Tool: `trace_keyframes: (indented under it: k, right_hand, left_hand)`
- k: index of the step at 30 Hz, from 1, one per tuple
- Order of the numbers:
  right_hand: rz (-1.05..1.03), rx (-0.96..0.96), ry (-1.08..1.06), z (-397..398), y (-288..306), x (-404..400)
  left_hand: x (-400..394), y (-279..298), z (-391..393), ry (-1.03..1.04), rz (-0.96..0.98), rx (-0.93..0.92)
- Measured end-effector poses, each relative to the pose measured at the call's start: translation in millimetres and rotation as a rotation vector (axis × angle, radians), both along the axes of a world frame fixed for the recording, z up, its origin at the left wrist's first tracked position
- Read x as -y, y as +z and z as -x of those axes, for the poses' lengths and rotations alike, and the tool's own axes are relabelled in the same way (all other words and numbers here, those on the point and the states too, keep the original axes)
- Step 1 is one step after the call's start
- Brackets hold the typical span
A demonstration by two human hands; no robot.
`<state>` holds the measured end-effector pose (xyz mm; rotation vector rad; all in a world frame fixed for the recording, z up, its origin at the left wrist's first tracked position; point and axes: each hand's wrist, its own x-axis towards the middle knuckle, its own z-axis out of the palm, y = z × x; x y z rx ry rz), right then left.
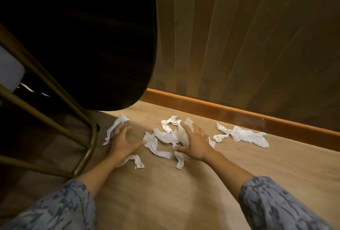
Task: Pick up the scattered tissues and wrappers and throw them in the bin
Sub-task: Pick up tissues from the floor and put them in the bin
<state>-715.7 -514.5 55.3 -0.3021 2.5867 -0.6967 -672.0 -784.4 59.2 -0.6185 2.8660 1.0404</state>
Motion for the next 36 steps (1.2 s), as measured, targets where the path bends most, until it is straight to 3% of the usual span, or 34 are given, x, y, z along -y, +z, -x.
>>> trace_keyframes:
  k: [5,10,16,19,23,28,33,36]
  right_hand:
    - [-0.054,0.006,-0.056,12,-25,32]
    - [-0.078,-0.109,0.049,-5,-54,47]
    - [0.234,-0.447,-0.026,-70,-84,22]
    - [0.349,-0.489,-0.071,-86,-89,6]
    - [0.442,-0.478,-0.313,-81,-70,-13]
    - [0.495,-0.648,-0.662,-45,-36,-55]
    - [0.44,-0.759,-0.876,1,-27,-116]
    - [0.298,-0.672,-1.07,23,-37,-136]
  left_hand:
    - [36,-41,-4,0.057,-0.048,0.096]
    - [10,-78,-50,-0.136,0.04,-0.085]
    - [-26,-97,-68,-0.258,0.138,-0.293]
    - [-34,-93,-60,-0.27,0.054,-0.408]
    - [-70,-71,-31,0.023,-0.288,-0.365]
    - [-139,-39,17,-0.014,-0.485,-0.475]
    - [-177,-41,43,-0.25,-0.429,-0.448]
    - [-167,-64,30,-0.402,-0.139,-0.458]
